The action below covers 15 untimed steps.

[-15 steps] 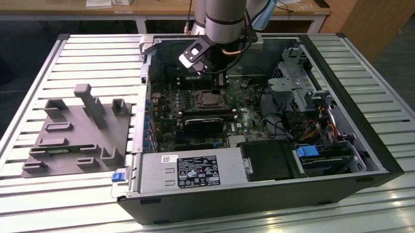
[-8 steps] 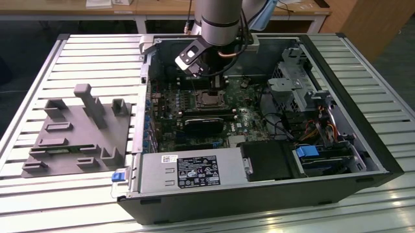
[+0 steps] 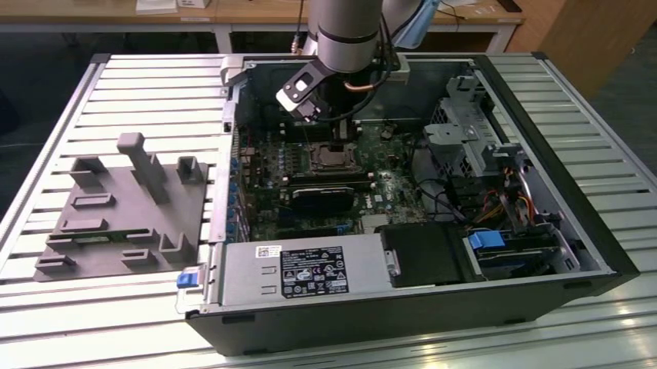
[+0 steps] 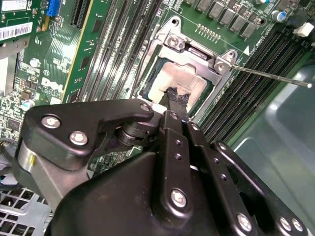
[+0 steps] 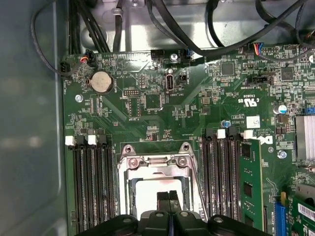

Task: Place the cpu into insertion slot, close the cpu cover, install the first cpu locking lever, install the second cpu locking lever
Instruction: 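Close the cpu cover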

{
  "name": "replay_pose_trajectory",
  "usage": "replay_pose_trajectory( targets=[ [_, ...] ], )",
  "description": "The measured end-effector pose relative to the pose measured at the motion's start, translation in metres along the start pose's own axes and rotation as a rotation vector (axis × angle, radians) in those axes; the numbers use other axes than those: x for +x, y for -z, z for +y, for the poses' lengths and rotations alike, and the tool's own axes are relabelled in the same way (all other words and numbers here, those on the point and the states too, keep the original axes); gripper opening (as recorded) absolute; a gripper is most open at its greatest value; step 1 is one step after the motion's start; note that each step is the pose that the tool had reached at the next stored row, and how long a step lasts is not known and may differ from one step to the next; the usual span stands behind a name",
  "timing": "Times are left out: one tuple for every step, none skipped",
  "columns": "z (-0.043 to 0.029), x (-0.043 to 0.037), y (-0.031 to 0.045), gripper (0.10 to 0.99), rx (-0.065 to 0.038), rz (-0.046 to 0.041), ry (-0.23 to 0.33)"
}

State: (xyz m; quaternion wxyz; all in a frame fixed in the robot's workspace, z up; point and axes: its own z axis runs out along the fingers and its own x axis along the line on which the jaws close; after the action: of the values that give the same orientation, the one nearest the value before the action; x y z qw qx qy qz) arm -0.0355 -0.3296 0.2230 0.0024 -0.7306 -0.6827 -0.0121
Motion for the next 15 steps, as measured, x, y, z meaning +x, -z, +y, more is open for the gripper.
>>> replay_pose_trajectory(
  targets=[
    [0.0, 0.0, 0.0, 0.106, 0.0, 0.0001, 0.006],
    [0.0, 0.0, 0.0, 0.106, 0.0, 0.0003, 0.018],
    [-0.0001, 0.0, 0.0, 0.106, 0.001, 0.0005, 0.037],
    [0.0, 0.0, 0.0, 0.106, 0.001, 0.0008, 0.055],
    [0.0, 0.0, 0.0, 0.106, 0.002, 0.001, 0.073],
    [0.0, 0.0, 0.0, 0.106, 0.002, 0.0013, 0.091],
    [0.0, 0.0, -0.0001, 0.106, 0.002, 0.0016, 0.109],
    [0.0, 0.0, -0.0001, 0.106, 0.003, 0.0018, 0.127],
    [0.0, 0.0, -0.0001, 0.106, 0.003, 0.0019, 0.145],
    [0.0, 0.0, -0.0001, 0.106, 0.003, 0.0022, 0.164],
    [0.0, 0.0, -0.0001, 0.106, 0.004, 0.0024, 0.181],
    [0.0, 0.0, -0.0001, 0.106, 0.004, 0.0027, 0.2],
    [0.0, 0.0, -0.0001, 0.106, 0.005, 0.0029, 0.218],
    [0.0, 0.0, -0.0001, 0.106, 0.005, 0.0032, 0.236],
    [0.0, 0.0, -0.0001, 0.106, 0.005, 0.0033, 0.254]
  ],
)
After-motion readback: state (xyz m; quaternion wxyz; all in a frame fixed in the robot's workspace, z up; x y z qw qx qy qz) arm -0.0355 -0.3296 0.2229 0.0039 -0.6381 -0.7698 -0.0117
